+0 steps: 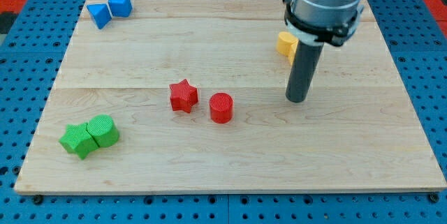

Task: Push the yellow hexagon towards the top right of the board

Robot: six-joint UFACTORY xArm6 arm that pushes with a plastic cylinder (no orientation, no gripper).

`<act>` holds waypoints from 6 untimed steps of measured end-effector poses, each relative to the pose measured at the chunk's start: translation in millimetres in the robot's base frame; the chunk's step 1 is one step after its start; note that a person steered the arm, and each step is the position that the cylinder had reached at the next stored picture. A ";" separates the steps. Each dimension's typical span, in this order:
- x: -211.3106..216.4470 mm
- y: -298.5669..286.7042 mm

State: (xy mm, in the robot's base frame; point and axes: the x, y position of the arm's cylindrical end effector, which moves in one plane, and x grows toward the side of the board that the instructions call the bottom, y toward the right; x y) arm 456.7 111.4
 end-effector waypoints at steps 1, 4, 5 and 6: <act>-24.5 8.3; -129.5 42.8; -156.5 61.2; -150.6 95.9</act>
